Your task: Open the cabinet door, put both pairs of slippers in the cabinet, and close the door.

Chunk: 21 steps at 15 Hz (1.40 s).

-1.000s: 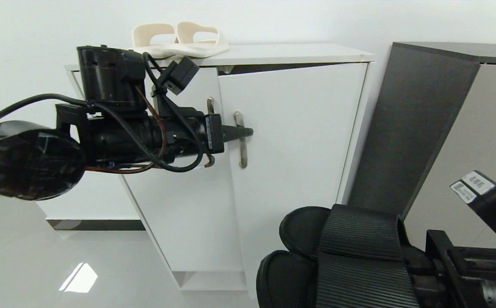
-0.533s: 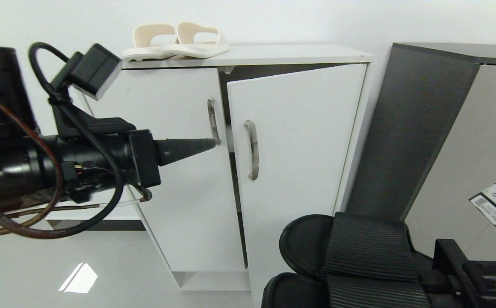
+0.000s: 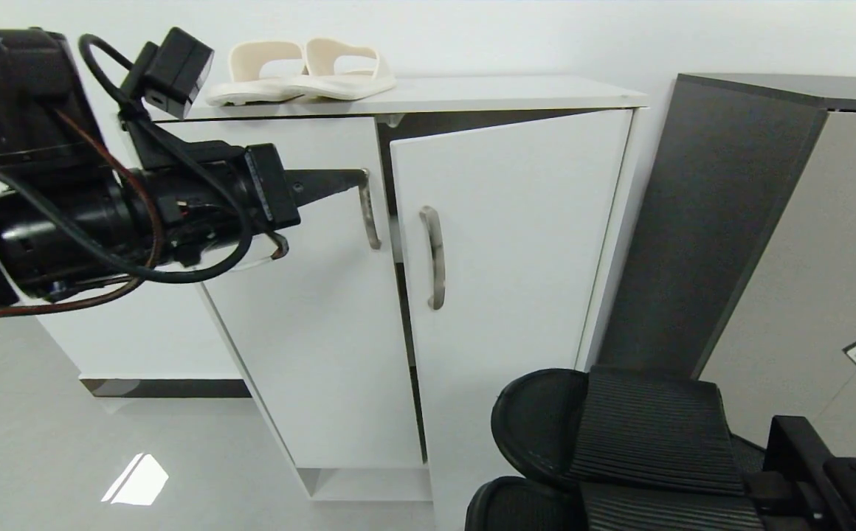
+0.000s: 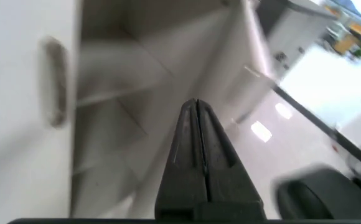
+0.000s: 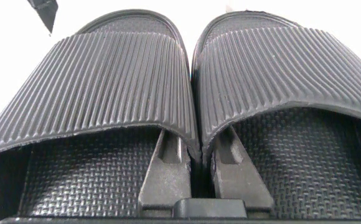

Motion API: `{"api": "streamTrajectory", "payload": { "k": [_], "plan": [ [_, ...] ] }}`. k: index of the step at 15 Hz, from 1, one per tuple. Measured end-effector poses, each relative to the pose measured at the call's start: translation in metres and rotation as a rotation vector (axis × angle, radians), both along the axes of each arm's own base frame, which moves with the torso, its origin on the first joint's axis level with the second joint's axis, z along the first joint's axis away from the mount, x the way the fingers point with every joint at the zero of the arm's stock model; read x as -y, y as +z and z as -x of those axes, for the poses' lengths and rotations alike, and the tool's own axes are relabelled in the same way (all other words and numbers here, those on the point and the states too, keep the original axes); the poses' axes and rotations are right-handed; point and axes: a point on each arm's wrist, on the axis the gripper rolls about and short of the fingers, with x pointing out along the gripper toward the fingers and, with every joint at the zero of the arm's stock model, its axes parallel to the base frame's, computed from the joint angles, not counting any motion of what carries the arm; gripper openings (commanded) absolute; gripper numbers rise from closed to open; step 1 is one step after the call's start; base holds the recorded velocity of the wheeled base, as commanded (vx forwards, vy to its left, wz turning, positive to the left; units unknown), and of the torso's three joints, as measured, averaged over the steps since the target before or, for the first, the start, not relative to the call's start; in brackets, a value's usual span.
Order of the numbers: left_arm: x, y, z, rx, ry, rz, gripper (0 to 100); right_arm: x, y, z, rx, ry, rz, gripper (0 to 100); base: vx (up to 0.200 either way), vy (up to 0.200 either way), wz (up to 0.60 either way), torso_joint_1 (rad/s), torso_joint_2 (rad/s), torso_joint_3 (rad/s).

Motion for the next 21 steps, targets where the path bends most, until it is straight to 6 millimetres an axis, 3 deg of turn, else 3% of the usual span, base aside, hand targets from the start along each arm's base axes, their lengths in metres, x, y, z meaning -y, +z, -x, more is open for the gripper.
{"api": "streamTrajectory", "payload": {
  "k": [5, 8, 11, 15, 21],
  "plan": [
    [0.012, -0.008, -0.044, -0.020, 0.041, 0.013, 0, 0.001, -0.003, 0.001, -0.031, 0.003, 0.034, 0, 0.000, 0.000, 0.00, 0.000, 0.00, 0.000],
    [0.027, -0.012, -0.051, -0.046, 0.005, 0.023, 0, -0.001, -0.004, 0.005, -0.065, 0.024, 0.073, 0, -0.133, 0.000, 0.00, 0.003, 0.00, 0.003],
    [0.041, -0.019, -0.041, -0.066, -0.033, 0.013, 0, -0.001, -0.002, 0.007, -0.064, 0.039, 0.072, 0, -0.200, 0.000, 0.00, -0.001, 0.00, 0.004],
    [0.058, -0.026, 0.000, -0.080, -0.146, -0.003, 0, -0.002, -0.002, 0.008, -0.063, 0.047, 0.072, 0, -0.100, 0.000, 0.00, -0.001, 0.00, 0.000],
    [0.029, -0.021, 0.022, -0.048, -0.032, 0.014, 0, -0.008, 0.011, 0.003, -0.108, 0.026, 0.026, 0, 0.000, 0.000, 0.00, 0.000, 0.00, 0.000]
  ]
}}
